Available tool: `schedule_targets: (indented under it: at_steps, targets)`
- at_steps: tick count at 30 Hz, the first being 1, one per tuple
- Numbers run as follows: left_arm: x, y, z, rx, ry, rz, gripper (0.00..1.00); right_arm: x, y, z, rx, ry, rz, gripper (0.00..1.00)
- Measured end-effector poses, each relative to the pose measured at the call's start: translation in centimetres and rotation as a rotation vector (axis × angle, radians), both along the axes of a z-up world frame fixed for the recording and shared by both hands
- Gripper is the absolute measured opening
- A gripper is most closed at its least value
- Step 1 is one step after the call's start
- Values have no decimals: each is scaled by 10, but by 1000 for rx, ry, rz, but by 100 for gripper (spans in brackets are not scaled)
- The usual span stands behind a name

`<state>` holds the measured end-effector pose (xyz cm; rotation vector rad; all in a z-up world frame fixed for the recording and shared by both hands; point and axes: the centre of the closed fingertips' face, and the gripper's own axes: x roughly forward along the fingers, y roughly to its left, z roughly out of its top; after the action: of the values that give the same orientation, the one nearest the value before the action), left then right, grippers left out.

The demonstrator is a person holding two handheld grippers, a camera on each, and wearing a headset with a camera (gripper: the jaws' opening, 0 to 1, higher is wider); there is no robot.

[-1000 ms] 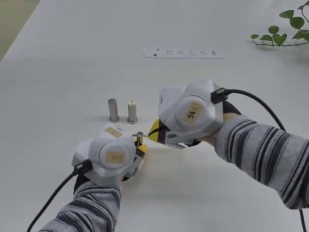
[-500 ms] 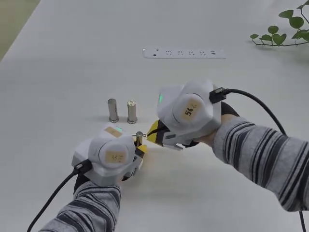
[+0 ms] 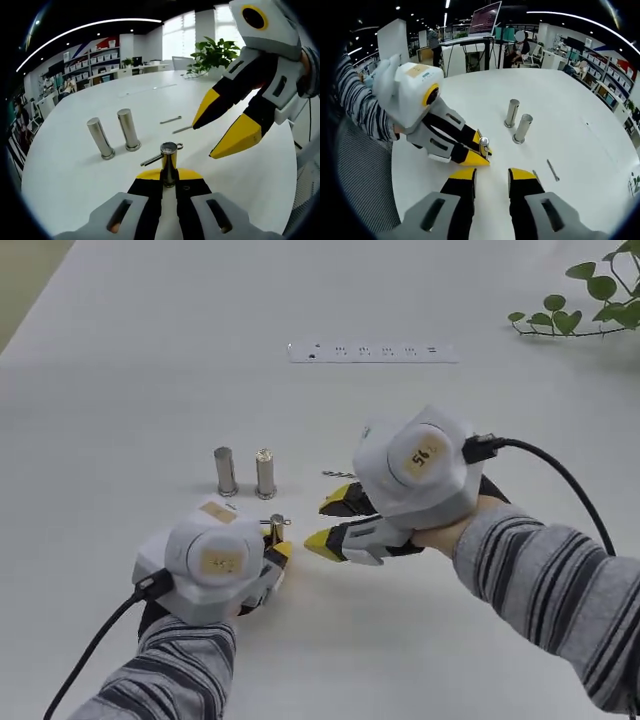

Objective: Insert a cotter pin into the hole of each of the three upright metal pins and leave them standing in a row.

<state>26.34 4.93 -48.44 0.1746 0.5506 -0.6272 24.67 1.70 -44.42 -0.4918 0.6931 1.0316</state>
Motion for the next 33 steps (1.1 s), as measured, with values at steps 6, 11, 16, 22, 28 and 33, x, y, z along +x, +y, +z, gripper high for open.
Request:
schedule_targets:
  at_steps: [6, 11, 16, 22, 28, 33]
  targets:
    - [5, 9, 0, -3, 8, 15, 5, -2, -9, -3, 26, 21, -55, 23]
    - [13, 24, 3, 2, 3, 35, 5, -5, -10, -3, 40, 21, -65, 27]
    - [23, 38, 5, 5, -3, 50, 5, -4, -11, -3, 58, 21, -85, 32]
    - [32, 51, 5, 13, -7, 55, 5, -3, -13, -5, 77, 32, -115, 34]
    - [36, 58, 2, 21, -4, 48, 5, -4, -14, -9, 87, 54, -133, 34]
    - [36, 58, 1, 25, -4, 38, 5, -6, -14, -11, 93, 62, -141, 33]
